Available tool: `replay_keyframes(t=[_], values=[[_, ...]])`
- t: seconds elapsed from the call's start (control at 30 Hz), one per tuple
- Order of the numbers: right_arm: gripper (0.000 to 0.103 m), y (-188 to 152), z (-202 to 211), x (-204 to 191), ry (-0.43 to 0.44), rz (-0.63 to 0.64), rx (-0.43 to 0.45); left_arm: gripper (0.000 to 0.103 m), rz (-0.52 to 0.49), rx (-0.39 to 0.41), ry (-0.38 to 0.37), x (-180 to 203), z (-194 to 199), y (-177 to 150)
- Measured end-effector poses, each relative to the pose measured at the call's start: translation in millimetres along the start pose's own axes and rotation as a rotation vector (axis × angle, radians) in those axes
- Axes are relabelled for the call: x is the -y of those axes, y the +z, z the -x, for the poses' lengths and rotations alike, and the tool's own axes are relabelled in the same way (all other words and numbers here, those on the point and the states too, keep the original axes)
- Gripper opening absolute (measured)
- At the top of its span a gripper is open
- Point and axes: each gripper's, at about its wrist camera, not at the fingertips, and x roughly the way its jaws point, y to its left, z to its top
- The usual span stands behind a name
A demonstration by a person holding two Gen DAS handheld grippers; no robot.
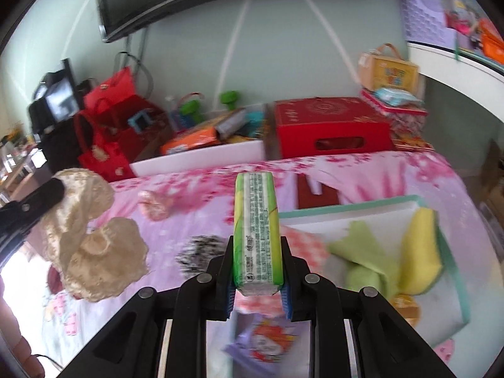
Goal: Organize soft objects
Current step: 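Carry the lace fabric and tissue pack over the tray with both tools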
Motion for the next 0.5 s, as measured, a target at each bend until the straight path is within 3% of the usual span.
replay_keyframes(t=[0.2,0.5], values=[[0.024,-3.4,-4.8,42.6,-0.074,-0.066,-0.028,0.004,-0.085,-0.067,-0.082,48.9,-27.4,-17.8],[0.024,-12.5,-10.3,99.4,-0.185,-0.163,-0.069,0.004,-0.131,-0.156,-0.156,90.8,-67.6,-42.6]])
